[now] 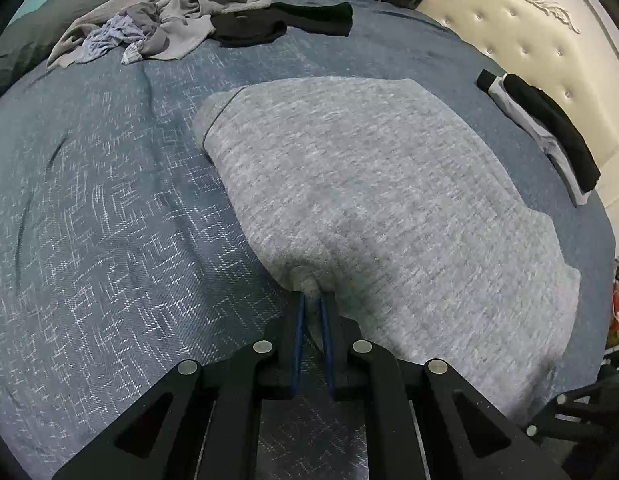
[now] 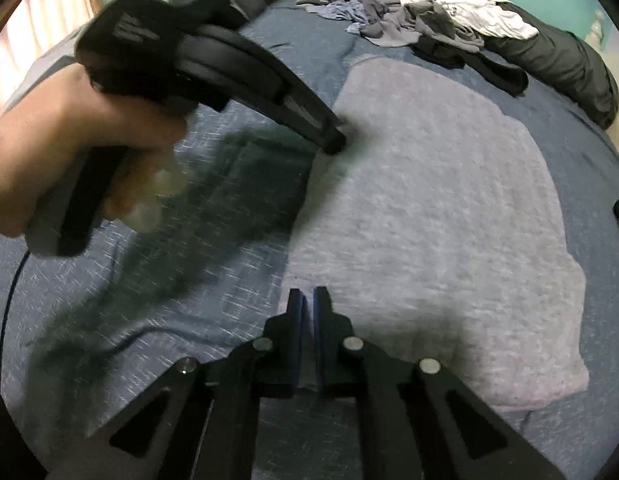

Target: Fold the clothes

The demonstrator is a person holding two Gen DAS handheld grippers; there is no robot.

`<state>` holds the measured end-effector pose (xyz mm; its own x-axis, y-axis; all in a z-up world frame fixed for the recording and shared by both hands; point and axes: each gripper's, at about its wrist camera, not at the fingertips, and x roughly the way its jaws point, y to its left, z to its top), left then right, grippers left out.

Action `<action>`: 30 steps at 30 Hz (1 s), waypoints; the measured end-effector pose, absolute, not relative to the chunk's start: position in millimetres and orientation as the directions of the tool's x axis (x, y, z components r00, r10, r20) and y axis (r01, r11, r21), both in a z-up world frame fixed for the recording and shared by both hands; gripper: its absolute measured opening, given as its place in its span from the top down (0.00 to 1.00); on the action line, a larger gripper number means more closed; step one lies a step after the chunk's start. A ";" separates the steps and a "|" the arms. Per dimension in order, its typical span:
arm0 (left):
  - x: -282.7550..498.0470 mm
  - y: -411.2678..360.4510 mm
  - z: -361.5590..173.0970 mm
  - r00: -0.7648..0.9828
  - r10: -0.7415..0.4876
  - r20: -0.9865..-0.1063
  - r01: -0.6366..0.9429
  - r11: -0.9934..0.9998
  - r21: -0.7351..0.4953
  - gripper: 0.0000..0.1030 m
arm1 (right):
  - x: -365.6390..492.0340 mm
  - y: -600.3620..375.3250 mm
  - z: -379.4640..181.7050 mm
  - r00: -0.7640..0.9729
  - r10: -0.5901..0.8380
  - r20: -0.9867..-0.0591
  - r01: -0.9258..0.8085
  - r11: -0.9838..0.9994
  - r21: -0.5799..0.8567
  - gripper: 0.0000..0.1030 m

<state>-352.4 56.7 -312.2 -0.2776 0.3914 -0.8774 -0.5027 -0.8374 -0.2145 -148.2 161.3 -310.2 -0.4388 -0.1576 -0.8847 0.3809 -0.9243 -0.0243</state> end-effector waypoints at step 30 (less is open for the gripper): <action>-325.3 -12.0 -300.2 -0.337 0.536 -0.774 -0.267 -0.843 -0.467 0.89 | -121.6 199.3 -284.0 -0.399 -0.293 -0.869 0.438 -0.893 0.101 0.99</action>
<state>-325.3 -12.0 -300.2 -0.3369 0.5358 -0.7742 -0.2669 -0.8429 -0.4672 -121.6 199.3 -284.0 -0.3987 -0.2933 -0.8689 0.4379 -0.8934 0.1006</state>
